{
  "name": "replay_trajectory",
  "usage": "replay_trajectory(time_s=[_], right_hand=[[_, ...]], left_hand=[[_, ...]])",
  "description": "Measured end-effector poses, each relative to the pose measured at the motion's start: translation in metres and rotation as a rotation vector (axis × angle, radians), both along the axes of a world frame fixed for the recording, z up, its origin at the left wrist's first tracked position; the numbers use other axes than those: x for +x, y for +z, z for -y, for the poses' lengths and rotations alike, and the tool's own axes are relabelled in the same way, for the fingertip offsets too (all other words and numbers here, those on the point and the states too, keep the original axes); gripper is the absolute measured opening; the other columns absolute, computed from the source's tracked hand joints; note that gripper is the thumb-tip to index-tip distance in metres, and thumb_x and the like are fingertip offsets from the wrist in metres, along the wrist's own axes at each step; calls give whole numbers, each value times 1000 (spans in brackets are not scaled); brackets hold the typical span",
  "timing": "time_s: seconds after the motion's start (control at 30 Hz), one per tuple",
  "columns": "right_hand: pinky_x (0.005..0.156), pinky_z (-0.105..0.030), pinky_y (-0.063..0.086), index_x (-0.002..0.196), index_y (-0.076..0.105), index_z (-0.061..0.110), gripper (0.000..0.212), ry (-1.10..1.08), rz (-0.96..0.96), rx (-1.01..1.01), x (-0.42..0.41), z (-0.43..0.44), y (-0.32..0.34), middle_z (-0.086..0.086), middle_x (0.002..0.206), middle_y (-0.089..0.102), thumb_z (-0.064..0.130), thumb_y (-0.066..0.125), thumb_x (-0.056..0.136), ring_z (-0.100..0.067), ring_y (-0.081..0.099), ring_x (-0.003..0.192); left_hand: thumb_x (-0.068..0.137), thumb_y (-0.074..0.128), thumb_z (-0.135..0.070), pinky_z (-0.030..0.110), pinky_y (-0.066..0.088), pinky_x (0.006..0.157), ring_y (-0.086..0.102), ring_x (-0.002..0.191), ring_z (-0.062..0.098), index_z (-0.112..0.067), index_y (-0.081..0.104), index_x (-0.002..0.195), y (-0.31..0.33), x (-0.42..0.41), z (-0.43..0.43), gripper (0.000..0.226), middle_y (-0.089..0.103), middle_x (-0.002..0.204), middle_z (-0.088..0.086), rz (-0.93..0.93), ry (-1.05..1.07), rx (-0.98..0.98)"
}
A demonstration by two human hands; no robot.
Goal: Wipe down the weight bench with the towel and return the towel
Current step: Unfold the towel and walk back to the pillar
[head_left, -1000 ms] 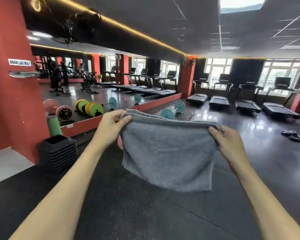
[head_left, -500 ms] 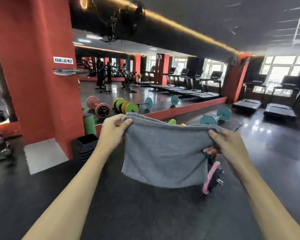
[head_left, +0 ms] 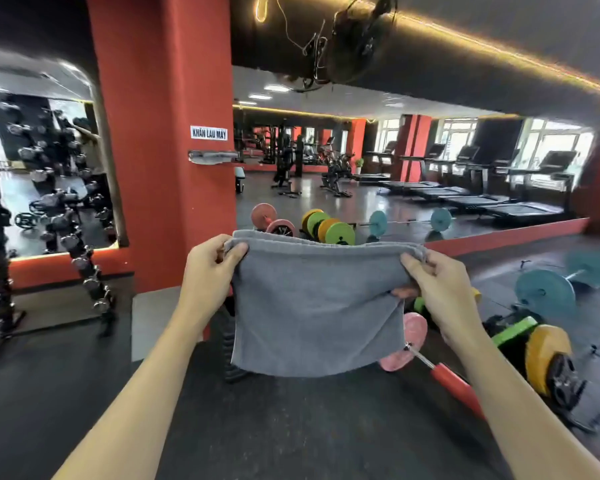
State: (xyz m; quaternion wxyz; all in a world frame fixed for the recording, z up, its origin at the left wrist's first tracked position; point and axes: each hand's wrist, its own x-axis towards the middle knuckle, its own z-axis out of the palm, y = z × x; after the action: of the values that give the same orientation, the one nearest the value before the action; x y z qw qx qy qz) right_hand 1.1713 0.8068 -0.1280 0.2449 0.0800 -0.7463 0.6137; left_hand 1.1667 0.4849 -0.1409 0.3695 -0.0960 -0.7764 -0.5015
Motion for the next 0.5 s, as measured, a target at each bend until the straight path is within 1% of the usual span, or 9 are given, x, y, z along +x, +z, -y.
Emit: replay_trajectory(time_s=[0.07,0.17,0.2,0.27,0.3,0.33,0.4,0.43,0.5], right_hand=[[62,-35,59,86,71,15,15,6,2,-5,-58,30,-5,-14,83,74,19,63,97,-30,73,62],[53,-25,54,78,70,13,21,-1,-3,-18,-147,80,-1,-13,77,70,21,64,97,-36,72,67],[55,-28,55,76,70,15,22,-1,-4,-15,-176,97,2,-10,73,69,22,64,96,-38,72,68],[65,-48,61,76,72,15,23,18,-20,-12,-230,127,6,-7,70,71,28,66,94,-37,72,69],[69,-55,61,78,73,14,25,26,-28,-9,-257,141,8,-9,73,73,34,66,92,-37,72,72],[70,-57,60,80,73,13,27,27,-33,-6,-282,153,10,-14,79,74,37,66,90,-36,72,75],[66,-49,62,79,72,15,25,42,-48,-16,-329,174,12,-23,87,73,34,65,92,-32,71,74],[66,-50,62,79,72,15,24,50,-60,-29,-354,184,13,-25,88,72,34,65,92,-34,71,74],[68,-63,57,78,69,11,32,62,-78,-43,-405,201,15,-29,84,68,41,65,88,-44,67,74]], left_hand=[[99,60,-19,34,27,59,38,66,16,10,52,78,-3,-48,28,37,43,66,15,6,10,8],[101,59,-20,35,29,60,38,65,14,6,47,73,-2,-118,74,39,43,65,17,30,53,-2],[101,59,-21,36,29,60,39,65,14,4,45,72,-1,-141,90,40,43,65,17,32,76,-17],[101,58,-23,36,30,61,41,65,16,4,45,74,5,-188,121,40,48,69,24,40,109,-60],[100,58,-25,36,31,61,41,65,17,4,46,75,8,-213,137,40,50,71,25,41,126,-80],[100,58,-26,36,32,61,41,64,19,3,46,75,12,-236,151,40,50,72,24,40,146,-100],[100,59,-24,36,31,60,39,62,20,-1,44,73,18,-280,172,39,46,65,15,40,178,-133],[100,59,-22,35,29,59,36,61,17,-3,42,70,22,-302,181,39,41,61,5,36,177,-138],[99,60,-18,33,26,58,32,60,10,-11,37,65,29,-347,196,42,34,59,-11,21,168,-139]])
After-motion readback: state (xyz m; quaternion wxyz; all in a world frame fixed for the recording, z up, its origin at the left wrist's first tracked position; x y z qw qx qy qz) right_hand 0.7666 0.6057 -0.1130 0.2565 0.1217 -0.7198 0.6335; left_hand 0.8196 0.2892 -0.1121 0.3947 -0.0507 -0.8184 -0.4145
